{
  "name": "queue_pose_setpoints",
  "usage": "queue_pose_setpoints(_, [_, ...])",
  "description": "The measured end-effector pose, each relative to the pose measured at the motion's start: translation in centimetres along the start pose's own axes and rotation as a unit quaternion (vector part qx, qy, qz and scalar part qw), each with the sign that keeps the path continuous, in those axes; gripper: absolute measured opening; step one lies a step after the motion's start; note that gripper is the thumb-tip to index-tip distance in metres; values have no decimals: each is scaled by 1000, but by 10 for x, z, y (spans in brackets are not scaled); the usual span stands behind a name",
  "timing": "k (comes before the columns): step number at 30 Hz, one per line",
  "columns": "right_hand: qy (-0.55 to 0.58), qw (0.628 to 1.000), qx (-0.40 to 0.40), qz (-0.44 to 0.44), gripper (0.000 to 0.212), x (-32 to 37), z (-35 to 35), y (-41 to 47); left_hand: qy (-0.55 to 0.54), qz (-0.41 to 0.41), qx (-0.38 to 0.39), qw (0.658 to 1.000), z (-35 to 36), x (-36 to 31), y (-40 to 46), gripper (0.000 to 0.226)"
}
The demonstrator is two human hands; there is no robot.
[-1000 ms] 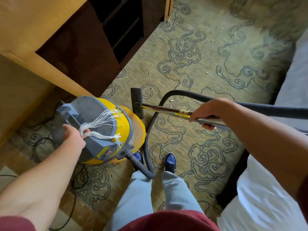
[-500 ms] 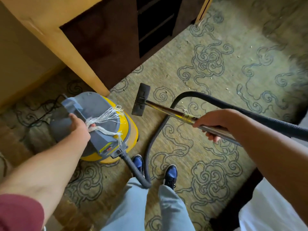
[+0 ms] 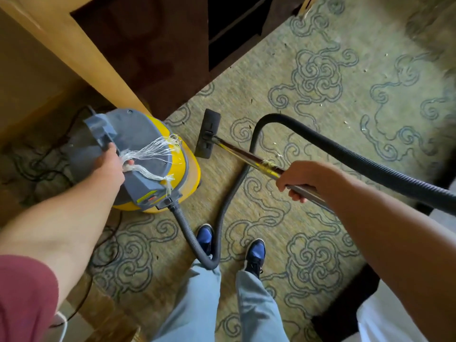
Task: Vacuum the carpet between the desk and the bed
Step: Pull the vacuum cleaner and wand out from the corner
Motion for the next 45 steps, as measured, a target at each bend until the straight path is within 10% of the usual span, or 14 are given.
queue_pose_setpoints(7, [-13, 999, -31, -39, 21, -7, -1, -20, 110, 1, -88, 990, 0, 7, -20, 50])
queue_pose_setpoints(13, [14, 998, -35, -48, 25, -23, -13, -47, 486, 330, -232, 775, -20, -56, -113, 56])
queue_pose_setpoints(18, [39, 996, -45, -71, 24, -41, -27, -81, 519, 428, -128, 729, 28, -59, -185, 46])
queue_pose_setpoints(22, [51, 991, -69, -106, 25, -58, -36, -115, 576, 524, -60, 625, 71, -48, -242, 39])
queue_pose_setpoints(25, [71, 988, -74, -112, 25, -78, -36, -132, 573, 525, -35, 629, 89, -44, -288, 34])
queue_pose_setpoints(29, [97, 981, -79, -148, 9, -112, -46, -163, 583, 683, 33, 438, 134, -16, -382, 37])
queue_pose_setpoints(34, [88, 983, -77, -140, 32, -157, -59, -193, 581, 684, 88, 432, 170, 24, -473, 33])
queue_pose_setpoints(39, [81, 981, -98, -144, 34, -197, -77, -243, 551, 752, 235, 275, 189, 103, -581, 47])
queue_pose_setpoints(45, [94, 984, -114, -104, 42, -250, -87, -309, 513, 605, 311, 524, 189, 123, -652, 82])
Point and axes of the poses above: each hand's wrist, its own y-axis towards the middle knuckle, its own z-axis out of the palm, x = y × z, the point moved 7 cm from there along y, towards the middle knuckle, and after that the axes turned 4 degrees about y, right-handed, at the moved point
